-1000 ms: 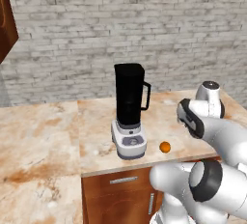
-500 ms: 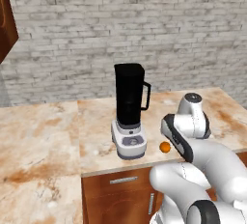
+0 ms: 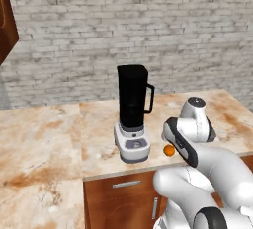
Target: Open the blender lid, put the tangerine in the blender, close the lid, and start the blender.
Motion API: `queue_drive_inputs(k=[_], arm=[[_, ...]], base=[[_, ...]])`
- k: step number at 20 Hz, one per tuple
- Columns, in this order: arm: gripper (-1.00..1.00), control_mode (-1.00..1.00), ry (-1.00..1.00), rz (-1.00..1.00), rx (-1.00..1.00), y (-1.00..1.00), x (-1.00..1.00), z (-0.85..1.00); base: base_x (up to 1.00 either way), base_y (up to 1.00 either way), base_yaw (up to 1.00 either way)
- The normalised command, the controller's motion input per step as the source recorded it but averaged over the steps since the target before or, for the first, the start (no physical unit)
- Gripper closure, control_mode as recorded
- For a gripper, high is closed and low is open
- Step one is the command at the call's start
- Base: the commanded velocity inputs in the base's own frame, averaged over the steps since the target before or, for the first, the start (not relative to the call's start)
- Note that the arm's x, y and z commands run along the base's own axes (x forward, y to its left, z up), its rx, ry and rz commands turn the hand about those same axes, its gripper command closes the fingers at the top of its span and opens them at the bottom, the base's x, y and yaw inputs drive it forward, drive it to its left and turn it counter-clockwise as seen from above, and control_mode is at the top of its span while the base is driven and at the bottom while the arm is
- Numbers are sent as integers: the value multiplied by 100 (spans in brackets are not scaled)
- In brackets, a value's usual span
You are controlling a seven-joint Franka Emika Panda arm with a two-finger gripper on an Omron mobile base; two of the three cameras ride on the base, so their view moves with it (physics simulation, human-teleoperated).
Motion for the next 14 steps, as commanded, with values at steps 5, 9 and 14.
queue_drive_inputs(k=[5, 9, 14], arm=[[-100, -100, 6, 5, 0, 31, 0, -20], [-100, -100, 8, 2, 0, 28, 0, -35], [-100, -100, 7, 0, 0, 2, 0, -41]], base=[[0, 0, 0], [0, 0, 0], [0, 0, 0]])
